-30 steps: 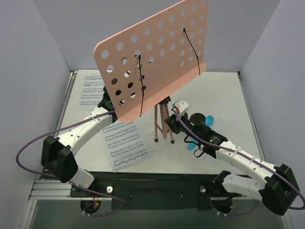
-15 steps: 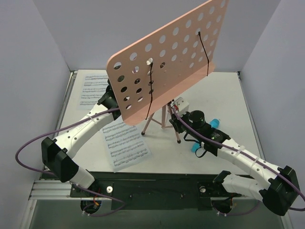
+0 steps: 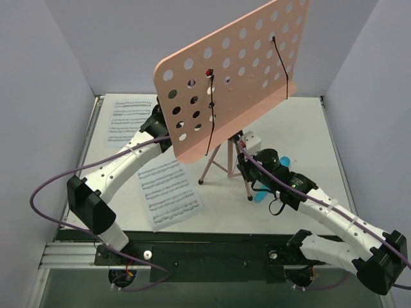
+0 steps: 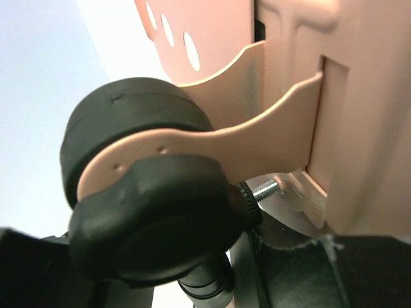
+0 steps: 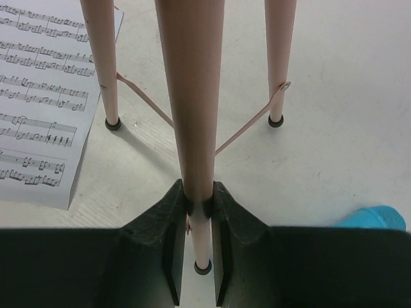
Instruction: Set up the instrument practice props
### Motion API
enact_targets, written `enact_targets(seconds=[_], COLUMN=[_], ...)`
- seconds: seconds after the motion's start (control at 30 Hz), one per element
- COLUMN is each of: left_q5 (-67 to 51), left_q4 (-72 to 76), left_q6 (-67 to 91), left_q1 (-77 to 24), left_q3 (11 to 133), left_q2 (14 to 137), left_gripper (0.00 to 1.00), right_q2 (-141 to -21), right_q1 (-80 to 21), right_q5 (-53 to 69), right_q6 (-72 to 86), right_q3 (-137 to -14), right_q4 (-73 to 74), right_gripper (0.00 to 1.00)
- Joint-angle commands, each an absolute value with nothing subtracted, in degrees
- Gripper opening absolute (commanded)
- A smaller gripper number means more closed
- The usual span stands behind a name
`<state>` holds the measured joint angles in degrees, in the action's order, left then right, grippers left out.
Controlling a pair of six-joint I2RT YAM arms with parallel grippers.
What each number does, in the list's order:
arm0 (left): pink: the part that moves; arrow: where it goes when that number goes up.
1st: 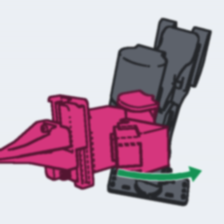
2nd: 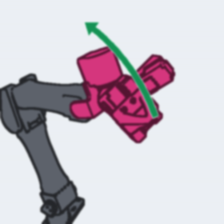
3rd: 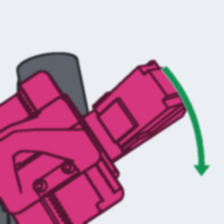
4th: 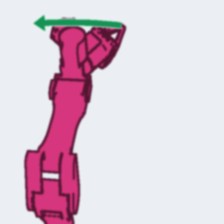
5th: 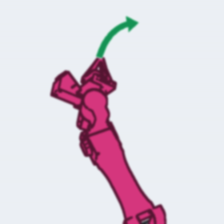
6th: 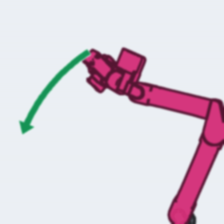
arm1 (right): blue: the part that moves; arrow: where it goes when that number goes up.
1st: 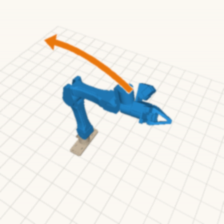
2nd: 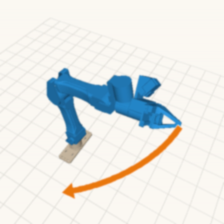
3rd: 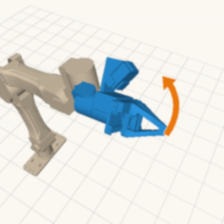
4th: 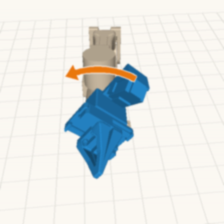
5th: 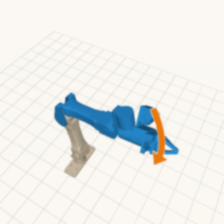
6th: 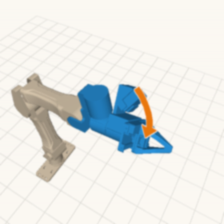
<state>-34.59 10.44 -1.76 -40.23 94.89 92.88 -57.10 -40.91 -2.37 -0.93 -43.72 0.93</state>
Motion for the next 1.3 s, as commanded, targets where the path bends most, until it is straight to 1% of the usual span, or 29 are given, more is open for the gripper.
enact_targets(seconds=[0.0,0.2,0.37,0.5,0.73,0.83,0.9,0.93,1.03,1.1,1.17,1.27], left_q5=[-32.7,-33.05,-33.13,-33.05,-32.78,-32.35,-31.99,-31.73,-30.85,-30.06,-29.8,-29.8], left_q4=[14.77,9.59,8.53,10.28,17.48,19.42,20.21,20.65,22.23,22.5,23.11,23.38], left_q6=[-17.31,-22.4,-23.12,-21.27,-14.78,-13.01,-11.96,-11.69,-10.81,-10.46,-9.85,-9.49], left_q1=[-38.93,-38.93,-39.29,-39.64,-40.52,-41.04,-41.39,-41.57,-42.01,-42.27,-42.36,-42.54], left_q3=[101.6,104.32,104.24,101.52,94.4,91.85,90.89,90.36,87.9,87.02,86.05,84.99], left_q2=[92.19,94.22,94.75,94.31,93.96,94.04,94.13,94.22,94.39,94.48,94.75,95.18], left_gripper=[0.0,0.0,0.0,0.0,0.0,0.07,0.14,0.16,0.33,0.39,0.43,0.44], right_q2=[-53.44,-52.65,-51.33,-49.22,-47.46,-46.85,-46.58,-46.5,-46.41,-46.58,-46.58,-46.67], right_q1=[-40.25,-40.34,-40.34,-40.34,-40.34,-40.34,-40.25,-40.25,-40.25,-40.34,-40.25,-40.25], right_q5=[-6.42,-6.42,-6.42,-6.68,-6.42,-6.59,-6.59,-6.59,-6.5,-6.24,-6.06,-5.98], right_q6=[3.51,5.71,7.03,8.17,9.93,10.37,10.72,10.9,11.34,11.42,11.51,11.51], right_q3=[-47.99,-48.69,-49.13,-47.21,-42.81,-41.31,-40.34,-39.91,-39.38,-39.2,-39.11,-39.11], right_q4=[6.58,11.33,15.2,15.47,9.94,7.83,6.69,6.33,5.71,5.45,5.27,5.27], right_gripper=[0.0,0.0,0.0,0.0,0.0,0.0,0.0,0.0,0.0,0.0,0.0,0.0])
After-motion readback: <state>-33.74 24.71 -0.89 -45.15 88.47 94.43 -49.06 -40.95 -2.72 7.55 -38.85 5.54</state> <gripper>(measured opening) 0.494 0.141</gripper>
